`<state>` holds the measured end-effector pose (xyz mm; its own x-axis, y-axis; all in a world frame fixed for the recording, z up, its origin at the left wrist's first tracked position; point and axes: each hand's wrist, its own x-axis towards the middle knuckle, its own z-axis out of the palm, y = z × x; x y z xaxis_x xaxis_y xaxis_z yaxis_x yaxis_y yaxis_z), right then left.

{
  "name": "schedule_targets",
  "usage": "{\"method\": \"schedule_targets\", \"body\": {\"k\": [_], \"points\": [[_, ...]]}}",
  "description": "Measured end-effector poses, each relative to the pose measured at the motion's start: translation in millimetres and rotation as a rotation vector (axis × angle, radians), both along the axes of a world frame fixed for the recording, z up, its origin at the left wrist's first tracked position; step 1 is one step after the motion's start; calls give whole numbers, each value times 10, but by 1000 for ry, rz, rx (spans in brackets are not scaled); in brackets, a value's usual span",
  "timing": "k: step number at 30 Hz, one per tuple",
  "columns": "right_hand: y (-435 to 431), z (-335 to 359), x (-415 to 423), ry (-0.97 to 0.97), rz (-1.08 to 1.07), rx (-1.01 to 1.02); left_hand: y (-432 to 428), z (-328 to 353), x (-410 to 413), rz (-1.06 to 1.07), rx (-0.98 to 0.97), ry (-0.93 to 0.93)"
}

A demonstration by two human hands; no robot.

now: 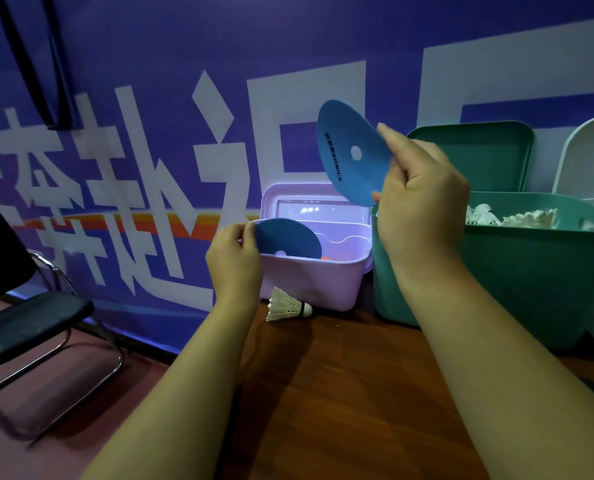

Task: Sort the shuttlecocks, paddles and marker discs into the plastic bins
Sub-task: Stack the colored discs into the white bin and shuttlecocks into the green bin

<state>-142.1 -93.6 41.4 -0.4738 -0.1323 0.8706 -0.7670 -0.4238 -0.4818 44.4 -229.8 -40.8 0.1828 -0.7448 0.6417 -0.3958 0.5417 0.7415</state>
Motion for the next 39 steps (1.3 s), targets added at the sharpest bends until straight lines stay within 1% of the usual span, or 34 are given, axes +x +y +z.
{"method": "schedule_targets", "body": {"k": [1,2,3,5,6,7,8,11,12,13,15,17,18,19,20,24,26,29,31,33,36,39], "points": [[-3,-16,11,35,-8,17,26,26,21,-4,33,104],[-20,-47,25,96,-22,96,43,54,44,-5,55,198],[-50,-99,43,177,-37,250,62,82,70,-9,63,283],[-148,-282,78,335,-27,704,102,130,115,-11,46,387],[-175,-370,97,358,3,895,111,145,128,-3,31,402],[-184,-433,102,354,38,998,114,148,134,3,20,399],[-184,-461,92,342,55,1018,112,143,133,3,17,393],[-176,-406,50,275,9,916,89,125,111,-44,-14,385],[-164,-374,49,237,-1,902,84,127,97,-39,-49,345],[-144,-347,58,200,6,901,78,127,81,-35,-90,273],[-104,-322,91,151,42,910,-6,68,15,-63,-123,35],[-79,-314,104,131,68,908,-79,-44,-96,-115,-40,-261],[-69,-305,108,126,75,906,-102,-96,-136,-117,-4,-363],[-60,-294,113,123,74,906,-112,-133,-158,-100,1,-413],[-54,-281,117,120,71,910,-102,-143,-154,-80,-19,-413],[4,-210,138,98,87,919,48,-19,-7,4,-17,-226],[24,-170,159,99,94,948,148,39,49,6,70,-215],[42,-116,210,100,105,992,222,14,116,18,306,-416],[67,-74,251,109,112,1011,214,-76,161,-45,457,-528],[112,-20,292,147,102,1060,229,-125,153,-124,595,-598],[215,100,337,189,103,1129,306,-88,61,-215,725,-696],[384,189,321,174,132,1181,327,-24,-2,-235,802,-815]]}}
